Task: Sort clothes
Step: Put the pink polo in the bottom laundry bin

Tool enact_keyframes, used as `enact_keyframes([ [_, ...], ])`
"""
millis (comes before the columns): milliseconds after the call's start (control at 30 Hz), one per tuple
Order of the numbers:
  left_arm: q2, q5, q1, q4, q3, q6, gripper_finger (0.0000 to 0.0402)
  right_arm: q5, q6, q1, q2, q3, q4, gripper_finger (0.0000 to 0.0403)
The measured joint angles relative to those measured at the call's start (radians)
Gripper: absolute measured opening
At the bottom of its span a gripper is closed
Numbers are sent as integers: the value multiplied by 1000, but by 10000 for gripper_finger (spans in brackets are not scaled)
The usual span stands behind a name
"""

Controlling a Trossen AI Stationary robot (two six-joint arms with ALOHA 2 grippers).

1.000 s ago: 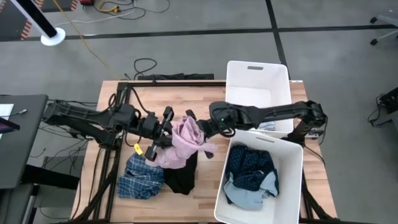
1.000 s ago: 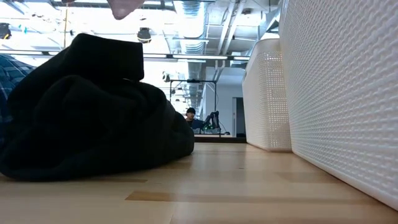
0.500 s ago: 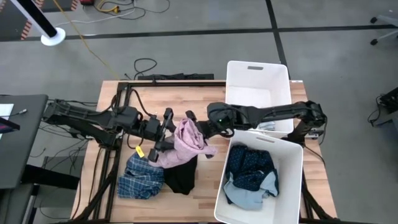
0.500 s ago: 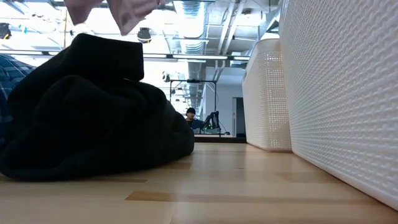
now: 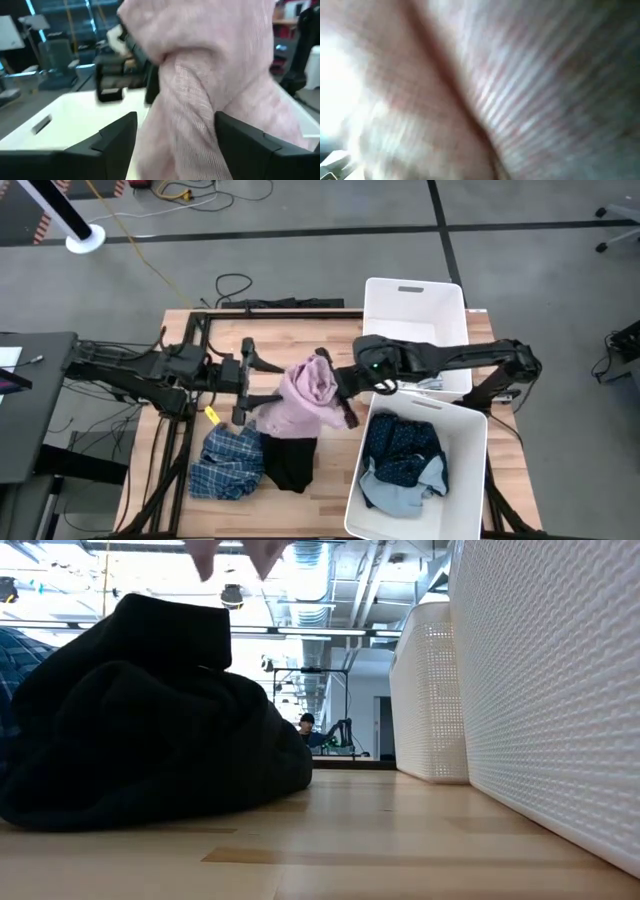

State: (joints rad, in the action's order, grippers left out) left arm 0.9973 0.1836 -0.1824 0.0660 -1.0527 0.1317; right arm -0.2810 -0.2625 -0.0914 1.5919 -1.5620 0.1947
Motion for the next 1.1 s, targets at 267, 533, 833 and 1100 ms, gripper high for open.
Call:
enact_keyframes([
  [267,-84,108,-7,222,3,-57,259,-10,-32,-6,-86,-6,61,37],
  [533,-116,109,-8,373,3,-157,259,25,-54,-40,-175,-5,202,36],
  [833,-110,102,-9,425,27,-228,259,59,-86,-113,-282,-4,416,36],
  [1100,-96,101,-10,467,30,-288,259,141,-52,-235,-371,-4,639,36],
])
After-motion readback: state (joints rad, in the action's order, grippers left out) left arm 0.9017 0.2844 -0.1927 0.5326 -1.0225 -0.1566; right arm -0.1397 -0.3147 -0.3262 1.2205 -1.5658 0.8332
